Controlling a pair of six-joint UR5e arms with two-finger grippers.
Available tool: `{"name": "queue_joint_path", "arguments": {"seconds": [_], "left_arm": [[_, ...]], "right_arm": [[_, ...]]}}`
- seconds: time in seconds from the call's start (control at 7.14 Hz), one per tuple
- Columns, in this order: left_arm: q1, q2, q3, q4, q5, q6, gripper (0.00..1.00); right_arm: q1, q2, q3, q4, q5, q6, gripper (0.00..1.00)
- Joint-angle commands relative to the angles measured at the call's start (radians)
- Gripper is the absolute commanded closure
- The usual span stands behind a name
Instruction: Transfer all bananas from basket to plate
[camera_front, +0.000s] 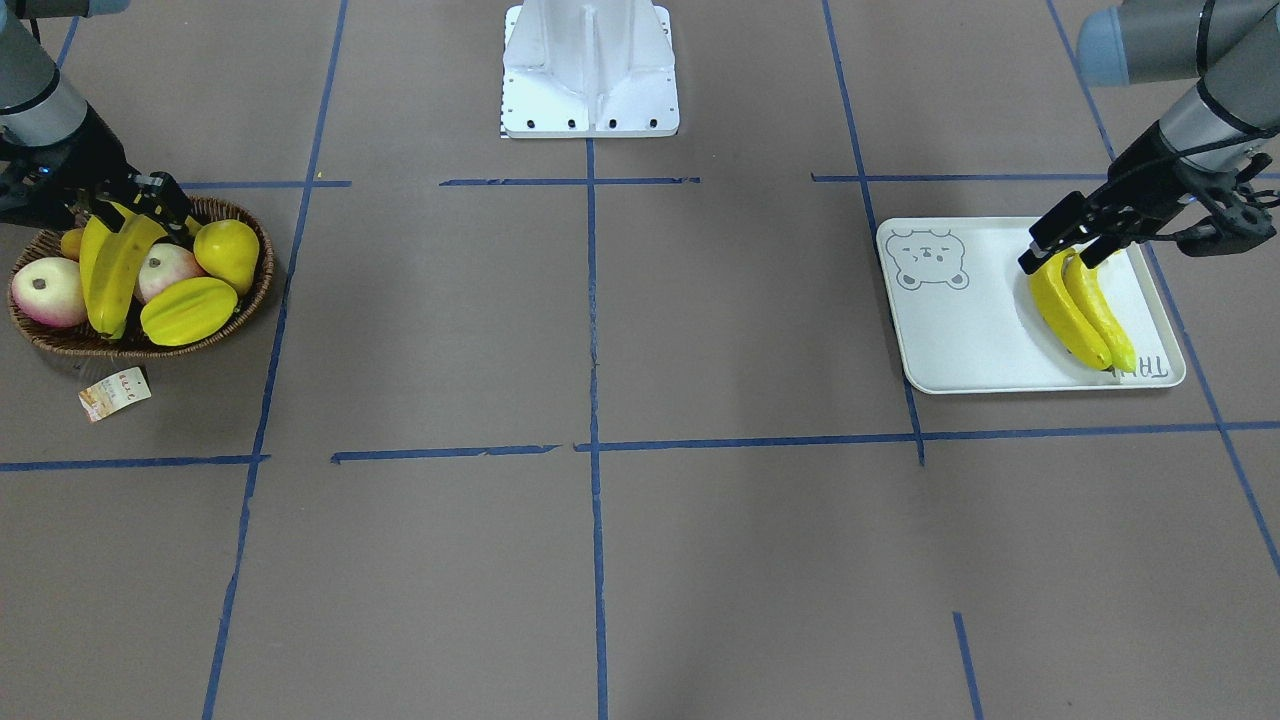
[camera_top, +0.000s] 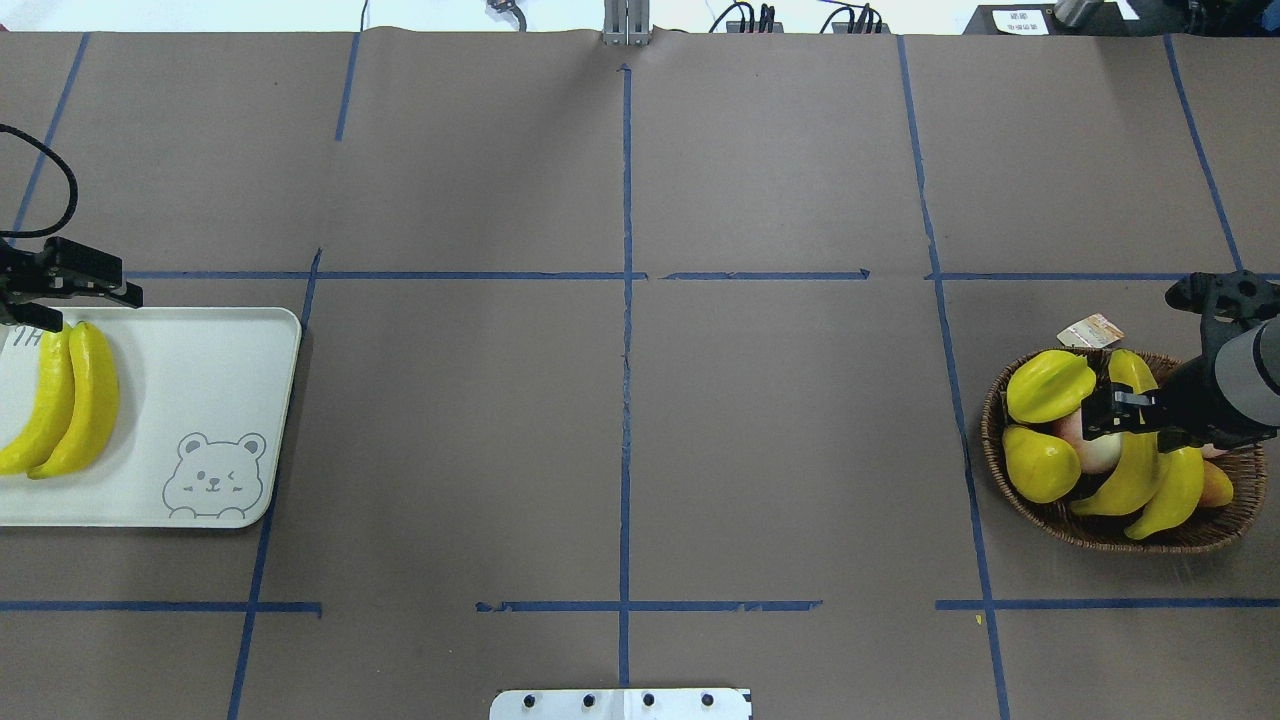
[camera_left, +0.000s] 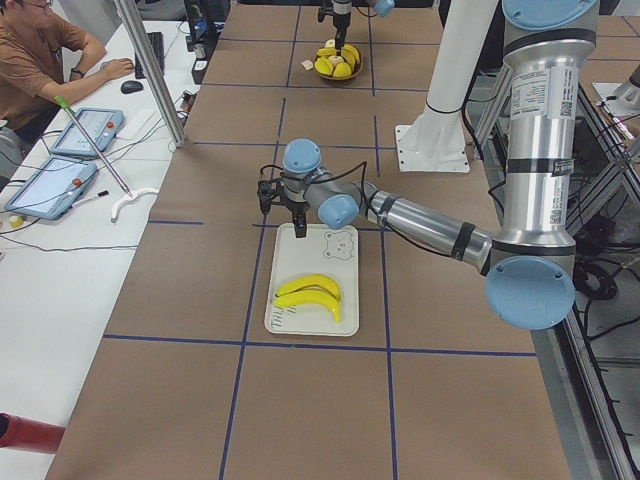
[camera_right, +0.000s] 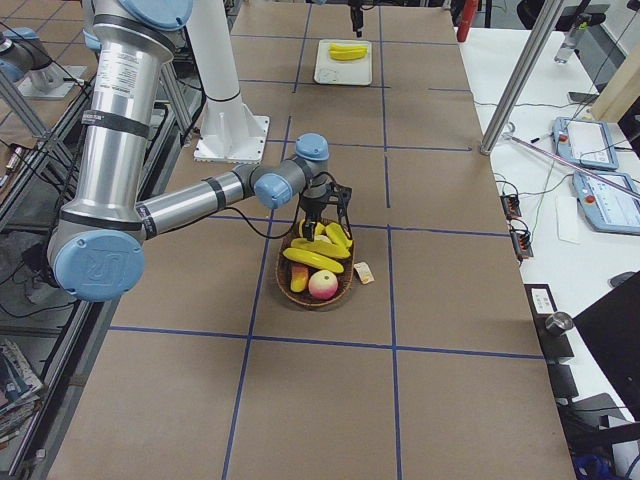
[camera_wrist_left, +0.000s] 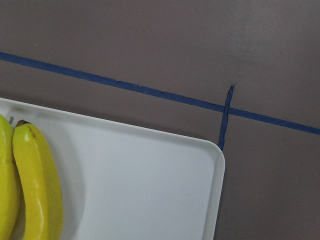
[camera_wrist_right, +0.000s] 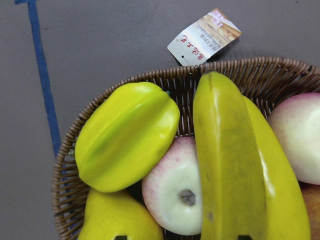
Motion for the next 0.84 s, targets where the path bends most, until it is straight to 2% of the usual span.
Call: {"name": "queue_joint_path", "arguments": {"seconds": [0.0, 0.7], "left_arm": [[0.001, -0.004, 0.000, 0.000, 0.001, 0.000, 0.00], [0.003, -0.003, 0.001, 0.000, 0.001, 0.000, 0.00]], "right_arm": [[0.001, -0.006, -0.019, 0.000, 0.004, 0.002, 0.24], [0.006, -0.030, -0.010, 0.001, 0.031, 0.004, 0.21]]}}
